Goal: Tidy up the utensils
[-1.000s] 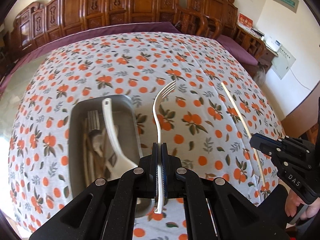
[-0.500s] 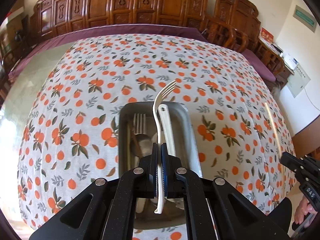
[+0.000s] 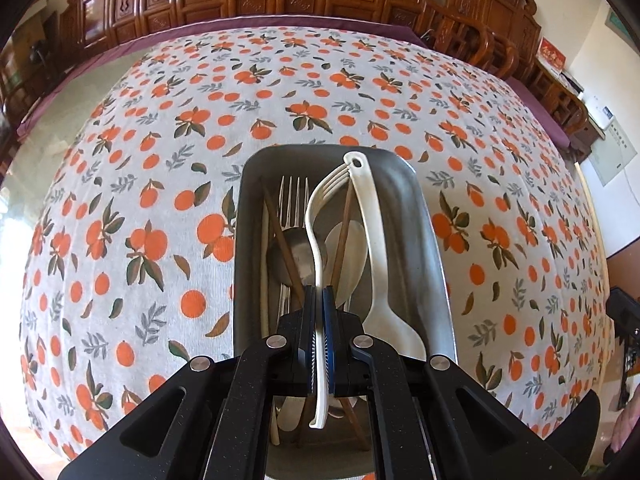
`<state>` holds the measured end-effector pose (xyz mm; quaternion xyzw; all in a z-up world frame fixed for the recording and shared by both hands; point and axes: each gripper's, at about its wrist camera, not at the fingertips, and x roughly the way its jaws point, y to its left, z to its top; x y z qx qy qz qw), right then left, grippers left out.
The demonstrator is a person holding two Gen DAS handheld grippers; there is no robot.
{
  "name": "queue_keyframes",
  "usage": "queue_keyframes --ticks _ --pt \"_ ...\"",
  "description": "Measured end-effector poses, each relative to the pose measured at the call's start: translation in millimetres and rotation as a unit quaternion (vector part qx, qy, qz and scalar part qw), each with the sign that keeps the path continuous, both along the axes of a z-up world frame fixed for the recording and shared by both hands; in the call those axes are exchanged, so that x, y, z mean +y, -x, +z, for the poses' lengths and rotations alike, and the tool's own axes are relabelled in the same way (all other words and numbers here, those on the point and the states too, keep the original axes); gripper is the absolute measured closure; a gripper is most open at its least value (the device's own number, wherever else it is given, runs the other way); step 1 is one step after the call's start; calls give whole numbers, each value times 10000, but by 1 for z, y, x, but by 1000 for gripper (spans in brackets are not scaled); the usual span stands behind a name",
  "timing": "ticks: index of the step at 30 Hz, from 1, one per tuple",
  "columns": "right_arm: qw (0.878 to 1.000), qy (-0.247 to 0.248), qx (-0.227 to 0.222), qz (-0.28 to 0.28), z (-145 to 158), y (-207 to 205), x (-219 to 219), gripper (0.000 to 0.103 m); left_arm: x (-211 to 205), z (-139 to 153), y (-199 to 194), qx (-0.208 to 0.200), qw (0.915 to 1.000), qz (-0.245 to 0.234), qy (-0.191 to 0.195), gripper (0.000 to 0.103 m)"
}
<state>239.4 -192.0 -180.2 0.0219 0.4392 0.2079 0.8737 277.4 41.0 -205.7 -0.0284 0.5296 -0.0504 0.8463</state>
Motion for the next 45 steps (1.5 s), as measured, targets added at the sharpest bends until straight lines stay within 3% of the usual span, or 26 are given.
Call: queue_keyframes --ticks 3,20,22,23,28,29,30,45 --pt "10000 12 1 46 1 -1 7 97 1 5 3 -117 9999 -1 -118 83" --pt "9987 21 -26 517 7 -9 74 97 40 62 52 -898 9956 156 -203 56" --pt "9984 10 1 559 5 -10 81 97 44 66 55 -951 9951 179 -214 44" --pt "9983 6 20 584 4 -12 85 97 46 67 56 -988 9947 191 -222 32" --pt "9975 -2 105 698 -2 -21 106 97 59 70 62 -1050 9940 256 -146 28" --pt "9974 0 113 719 -3 -22 109 97 61 69 62 -1046 9941 269 -133 18" --pt "9972 5 122 738 -4 -24 113 97 64 69 63 -1096 9935 289 -140 15" --pt "9941 -166 691 814 -34 -64 165 97 86 67 72 -1086 9929 411 -258 14"
